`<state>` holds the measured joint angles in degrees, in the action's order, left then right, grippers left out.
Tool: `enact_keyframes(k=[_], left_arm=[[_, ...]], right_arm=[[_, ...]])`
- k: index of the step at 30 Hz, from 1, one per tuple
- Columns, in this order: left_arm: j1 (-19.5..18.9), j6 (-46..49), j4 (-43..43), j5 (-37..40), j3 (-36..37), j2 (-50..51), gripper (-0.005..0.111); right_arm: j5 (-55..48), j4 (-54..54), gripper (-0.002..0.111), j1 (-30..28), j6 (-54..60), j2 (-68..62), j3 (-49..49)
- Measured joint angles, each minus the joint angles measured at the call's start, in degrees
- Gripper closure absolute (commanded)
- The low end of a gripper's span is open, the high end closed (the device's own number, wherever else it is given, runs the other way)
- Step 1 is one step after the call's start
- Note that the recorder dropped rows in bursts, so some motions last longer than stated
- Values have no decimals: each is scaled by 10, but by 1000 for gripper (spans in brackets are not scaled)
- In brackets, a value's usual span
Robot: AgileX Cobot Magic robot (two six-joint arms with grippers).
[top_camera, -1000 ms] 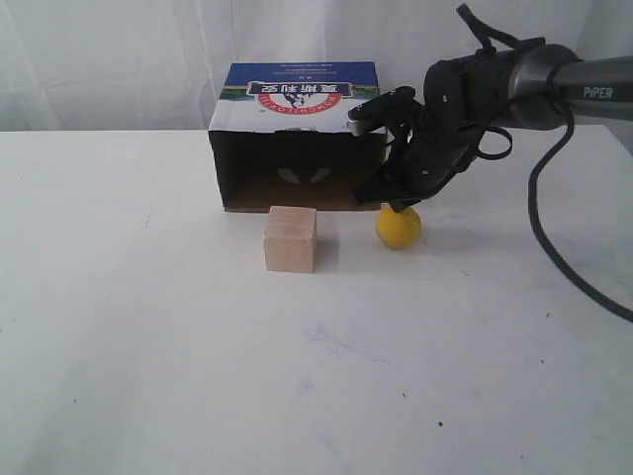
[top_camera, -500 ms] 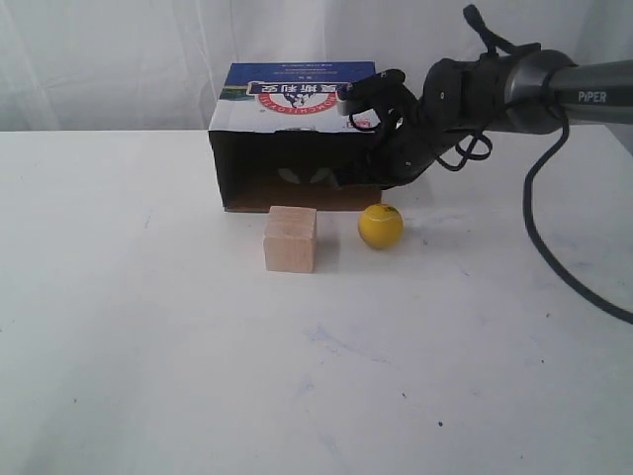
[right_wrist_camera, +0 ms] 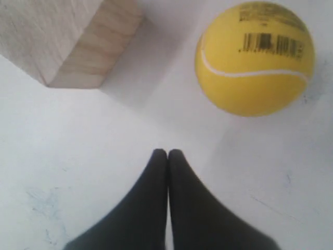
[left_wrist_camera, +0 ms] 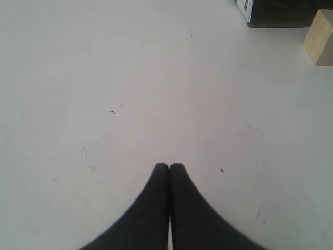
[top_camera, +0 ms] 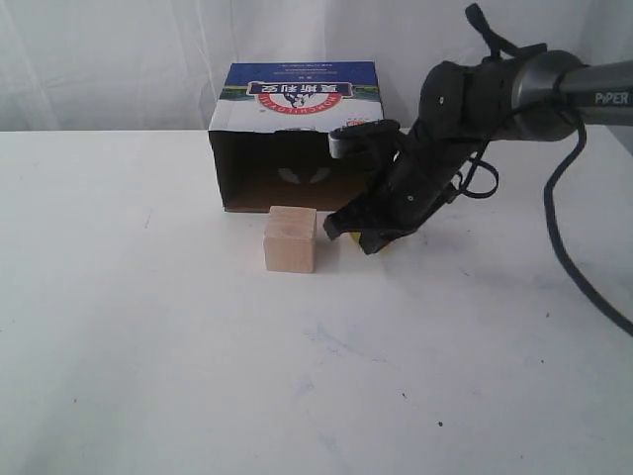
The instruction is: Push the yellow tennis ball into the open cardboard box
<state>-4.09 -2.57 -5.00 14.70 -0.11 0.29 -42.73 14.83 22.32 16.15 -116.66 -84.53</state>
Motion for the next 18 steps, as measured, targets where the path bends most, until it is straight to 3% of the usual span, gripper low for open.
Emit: enact_keyframes(k=[7, 13, 18], left_arm=[[0, 0, 0, 0, 0, 0, 107], [0, 0, 0, 0, 0, 0, 107], [0, 0, 0, 0, 0, 0, 107]], right_arm=[[42, -50, 108, 0, -34, -34, 17], [54, -253, 108, 0, -180, -36, 17], [112, -291, 108, 0, -200, -40, 18]])
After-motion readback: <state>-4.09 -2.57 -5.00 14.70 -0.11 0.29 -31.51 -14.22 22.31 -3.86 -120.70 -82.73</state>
